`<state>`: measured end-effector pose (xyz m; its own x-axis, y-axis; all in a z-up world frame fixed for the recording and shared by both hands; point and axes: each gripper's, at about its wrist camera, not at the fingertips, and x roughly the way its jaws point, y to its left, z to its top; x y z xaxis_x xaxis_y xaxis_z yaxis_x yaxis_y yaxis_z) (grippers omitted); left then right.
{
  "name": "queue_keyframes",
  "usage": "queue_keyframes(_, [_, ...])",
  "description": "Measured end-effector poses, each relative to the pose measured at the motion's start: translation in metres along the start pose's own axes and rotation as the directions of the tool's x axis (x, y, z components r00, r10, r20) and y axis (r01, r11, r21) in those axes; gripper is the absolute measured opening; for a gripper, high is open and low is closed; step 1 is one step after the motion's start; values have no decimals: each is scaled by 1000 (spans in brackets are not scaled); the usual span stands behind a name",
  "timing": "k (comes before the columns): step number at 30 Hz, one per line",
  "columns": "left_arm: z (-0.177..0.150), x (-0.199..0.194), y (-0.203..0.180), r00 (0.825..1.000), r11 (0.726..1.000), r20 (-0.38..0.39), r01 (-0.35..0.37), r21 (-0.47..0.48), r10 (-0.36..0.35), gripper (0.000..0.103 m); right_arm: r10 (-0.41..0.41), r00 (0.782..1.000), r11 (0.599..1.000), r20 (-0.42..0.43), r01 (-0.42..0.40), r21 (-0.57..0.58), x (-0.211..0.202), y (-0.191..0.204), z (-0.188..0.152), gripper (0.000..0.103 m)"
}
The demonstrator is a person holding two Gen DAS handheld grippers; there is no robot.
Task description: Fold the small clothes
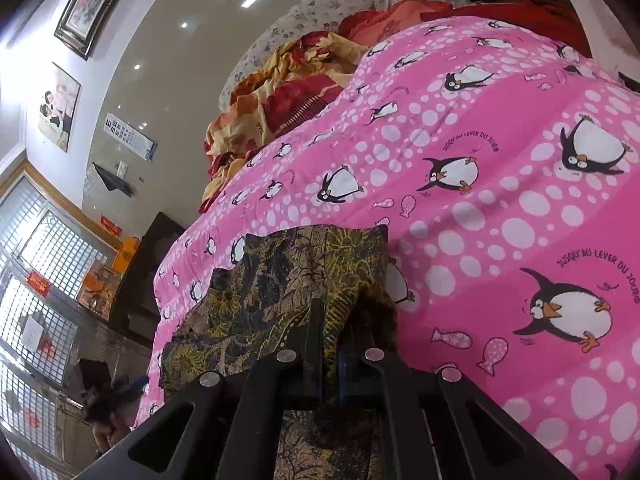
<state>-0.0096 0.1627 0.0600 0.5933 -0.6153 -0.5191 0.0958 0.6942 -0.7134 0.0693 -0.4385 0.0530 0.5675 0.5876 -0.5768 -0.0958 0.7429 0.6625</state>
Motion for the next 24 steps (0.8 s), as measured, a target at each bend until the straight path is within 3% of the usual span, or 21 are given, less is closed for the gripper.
queue_keyframes(4, [10,27,18,998,995,-65,-3,-95,-3,58,9,1000,1000,1,-9,15,3,2,-2,4])
queue_keyframes(6, [8,31,15,995,998,-94,-23,-63,17,48,11,1000,1000,0,-11,11,3,5,-4,4])
queue_keyframes(9, [-1,43,0,986,995,-134,-98,28,101,23,11,1000,1000,-5,-11,-4,3,8,-4,4])
queue_keyframes(10, [-4,46,-4,982,991,-138,-123,52,130,10,11,1000,1000,-6,-11,-4,3,8,-4,4])
queue_keyframes(16, [-9,31,-29,968,949,-22,-241,201,251,6,6,1000,1000,-4,-6,5,4,6,-4,4])
queue_keyframes(20, [-3,40,-39,954,922,-7,-287,260,299,6,3,1000,1000,-3,-3,13,4,0,-3,4])
queue_keyframes(22, [2,40,-40,955,924,1,-286,254,295,6,6,1000,1000,0,-6,20,3,-1,-3,4])
queue_keyframes(24, [9,39,-36,966,945,5,-252,209,257,6,7,1000,1000,-1,-7,20,3,-1,-3,4])
